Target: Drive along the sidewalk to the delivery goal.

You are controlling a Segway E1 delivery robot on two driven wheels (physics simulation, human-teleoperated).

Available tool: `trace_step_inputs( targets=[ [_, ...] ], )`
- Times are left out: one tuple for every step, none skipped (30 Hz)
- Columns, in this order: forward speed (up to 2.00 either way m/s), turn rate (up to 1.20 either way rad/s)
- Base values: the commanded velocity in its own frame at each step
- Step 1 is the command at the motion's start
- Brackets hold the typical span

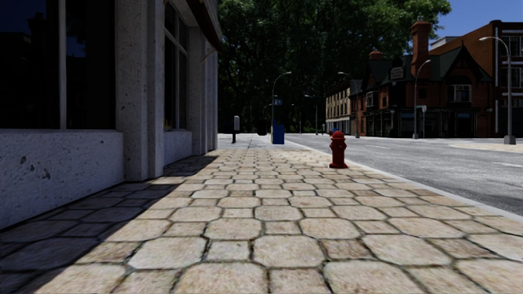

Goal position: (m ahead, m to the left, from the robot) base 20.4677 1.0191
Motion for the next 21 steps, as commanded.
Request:
trace_step_inputs(
  targets=[
    [2.0, 0.0],
    [2.0, 0.0],
    [2.0, 0.0],
    [2.0, 0.0],
    [2.0, 0.0],
    [2.0, 0.0],
    [2.0, 0.0],
    [2.0, 0.0],
    [2.0, 0.0],
    [2.0, 0.0],
    [2.0, 0.0],
    [2.0, 0.0],
    [2.0, 0.0],
    [2.0, 0.0],
    [2.0, 0.0],
    [2.0, 0.0],
    [2.0, 0.0],
    [2.0, 0.0],
    [2.0, 0.0],
    [2.0, 0.0],
    [2.0, 0.0]
  ],
)
